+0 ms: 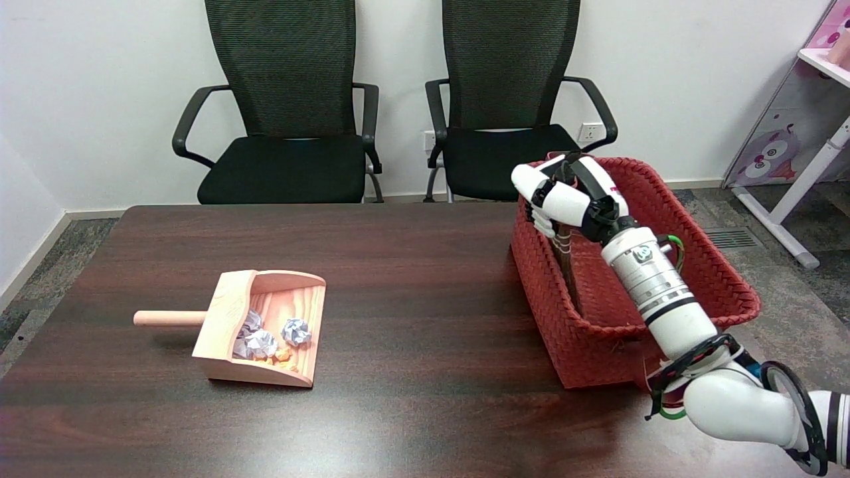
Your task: Place the broom in the basket.
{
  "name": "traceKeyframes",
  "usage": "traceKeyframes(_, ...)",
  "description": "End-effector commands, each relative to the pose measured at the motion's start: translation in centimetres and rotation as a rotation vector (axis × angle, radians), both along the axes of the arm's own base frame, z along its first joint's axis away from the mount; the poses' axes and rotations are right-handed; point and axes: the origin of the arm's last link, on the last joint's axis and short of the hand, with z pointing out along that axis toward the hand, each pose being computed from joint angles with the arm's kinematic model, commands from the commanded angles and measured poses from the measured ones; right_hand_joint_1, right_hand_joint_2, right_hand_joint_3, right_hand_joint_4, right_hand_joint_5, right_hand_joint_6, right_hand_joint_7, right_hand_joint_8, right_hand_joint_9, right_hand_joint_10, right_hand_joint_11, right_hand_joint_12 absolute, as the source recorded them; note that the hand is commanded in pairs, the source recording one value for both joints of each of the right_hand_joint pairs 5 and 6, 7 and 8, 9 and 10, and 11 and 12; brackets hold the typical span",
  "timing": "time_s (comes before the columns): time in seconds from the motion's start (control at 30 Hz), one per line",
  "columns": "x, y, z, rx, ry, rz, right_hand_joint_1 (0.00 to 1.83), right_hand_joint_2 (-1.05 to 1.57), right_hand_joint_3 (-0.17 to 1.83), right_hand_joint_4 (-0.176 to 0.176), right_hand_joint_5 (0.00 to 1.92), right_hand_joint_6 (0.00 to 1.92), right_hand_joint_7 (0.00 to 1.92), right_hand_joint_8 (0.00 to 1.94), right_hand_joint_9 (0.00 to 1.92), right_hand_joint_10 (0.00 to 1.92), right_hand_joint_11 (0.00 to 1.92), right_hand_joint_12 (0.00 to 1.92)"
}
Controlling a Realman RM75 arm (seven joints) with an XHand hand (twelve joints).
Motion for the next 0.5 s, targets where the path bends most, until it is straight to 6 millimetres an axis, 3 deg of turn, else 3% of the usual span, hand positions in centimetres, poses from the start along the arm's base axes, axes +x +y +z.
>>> traceKeyframes(0.03, -0.58, 0.19, -0.93, 0.016, -0.009, -0.01, 0.87, 0.93, 1.62, 0.176, 1.51, 1.51, 1.51, 1.51, 1.44, 1.44, 1.73, 1.73)
traceKeyframes(0.17, -0.61, 0.16, -1.08, 0.02, -0.009, -0.011, 0.88, 0.77, 1.57, 0.176, 1.33, 1.33, 1.33, 1.33, 1.09, 1.09, 1.55, 1.55)
traceKeyframes(0.27, -0.48, 0.15, -1.21, 0.026, -0.002, -0.004, 0.87, 0.69, 1.54, 0.176, 1.22, 1.22, 1.22, 1.22, 0.93, 0.93, 1.46, 1.46)
traceKeyframes(0.3, -0.41, 0.13, -1.28, 0.032, 0.004, 0.002, 0.88, 0.67, 1.54, 0.105, 1.17, 1.17, 1.17, 1.17, 0.89, 0.89, 1.44, 1.44)
traceKeyframes(0.33, -0.33, 0.11, -1.3, 0.033, 0.006, 0.006, 0.88, 0.63, 1.53, 0.009, 1.12, 1.12, 1.12, 1.12, 0.85, 0.85, 1.41, 1.41)
traceKeyframes(0.4, -0.28, 0.07, -1.3, 0.033, 0.007, 0.008, 0.87, 0.58, 1.5, -0.099, 1.01, 1.01, 1.01, 1.01, 0.79, 0.79, 1.34, 1.34)
traceKeyframes(0.43, -0.24, 0.08, -1.28, 0.032, 0.005, 0.011, 0.87, 0.56, 1.48, -0.124, 0.98, 0.98, 0.98, 0.98, 0.77, 0.77, 1.32, 1.32)
traceKeyframes(0.5, -0.14, 0.06, -1.24, 0.03, 0.004, 0.016, 0.86, 0.57, 1.44, -0.135, 0.95, 0.95, 0.95, 0.95, 0.75, 0.75, 1.29, 1.29)
